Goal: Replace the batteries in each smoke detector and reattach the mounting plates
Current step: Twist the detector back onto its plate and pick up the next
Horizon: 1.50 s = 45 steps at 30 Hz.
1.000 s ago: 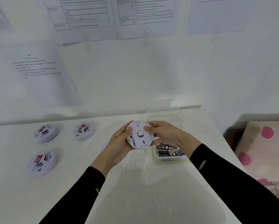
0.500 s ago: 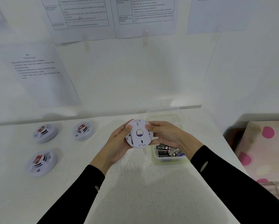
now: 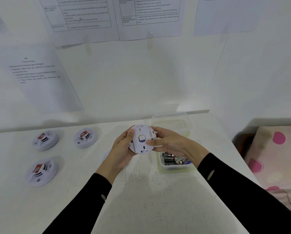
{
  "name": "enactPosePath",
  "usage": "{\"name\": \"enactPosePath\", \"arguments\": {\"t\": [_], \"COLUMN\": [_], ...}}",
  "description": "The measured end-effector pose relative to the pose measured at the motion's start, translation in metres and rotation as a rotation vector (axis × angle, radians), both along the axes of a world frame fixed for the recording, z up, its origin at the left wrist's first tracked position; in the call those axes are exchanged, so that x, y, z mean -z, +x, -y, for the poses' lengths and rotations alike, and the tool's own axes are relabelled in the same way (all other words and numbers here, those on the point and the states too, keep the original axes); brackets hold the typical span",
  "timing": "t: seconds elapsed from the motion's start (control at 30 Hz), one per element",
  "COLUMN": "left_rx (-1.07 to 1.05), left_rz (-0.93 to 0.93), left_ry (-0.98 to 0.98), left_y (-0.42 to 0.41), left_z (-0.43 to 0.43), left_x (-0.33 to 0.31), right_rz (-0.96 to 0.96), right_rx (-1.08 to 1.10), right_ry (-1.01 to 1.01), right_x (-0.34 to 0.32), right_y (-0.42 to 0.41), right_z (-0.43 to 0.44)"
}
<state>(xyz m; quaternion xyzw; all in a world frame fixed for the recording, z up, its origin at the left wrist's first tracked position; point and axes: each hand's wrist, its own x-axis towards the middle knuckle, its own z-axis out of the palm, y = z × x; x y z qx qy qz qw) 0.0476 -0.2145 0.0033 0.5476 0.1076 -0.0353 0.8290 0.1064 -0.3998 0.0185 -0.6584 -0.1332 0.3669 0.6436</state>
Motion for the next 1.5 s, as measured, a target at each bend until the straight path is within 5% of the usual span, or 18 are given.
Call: {"name": "enactPosePath", "arguments": {"t": [0.1,0.43,0.8,1.07,1.5], "left_rx": [-0.011,-0.024,0.056,0.023,-0.029], "left_rz": [0.022,0.029,0.083,0.087,0.092], "left_ry": [0.0,0.01,0.053,0.088,0.046], "left_y": [0.001,-0.003,-0.004,-0.001,0.002], "left_z": [0.0,0.007,0.002,-0.001,0.0], "left_x": [-0.004,-0.001,-0.003,-0.005,0.001], "right_rz": [0.235,0.482,0.462,0.1,0.095], "right_rx": [0.032,-0.017,0.039,-0.077,-0.008], "right_ry": [-0.122,-0.196,-0.143,-0.034,-0.083], "right_x": [0.001,-0.004,-0.006,-0.004,-0.01], "right_y": [-0.004,-0.003,0.001,0.008,0.01], "right_z": [-0.002,-0.003,-0.004,0.01,0.005]}}
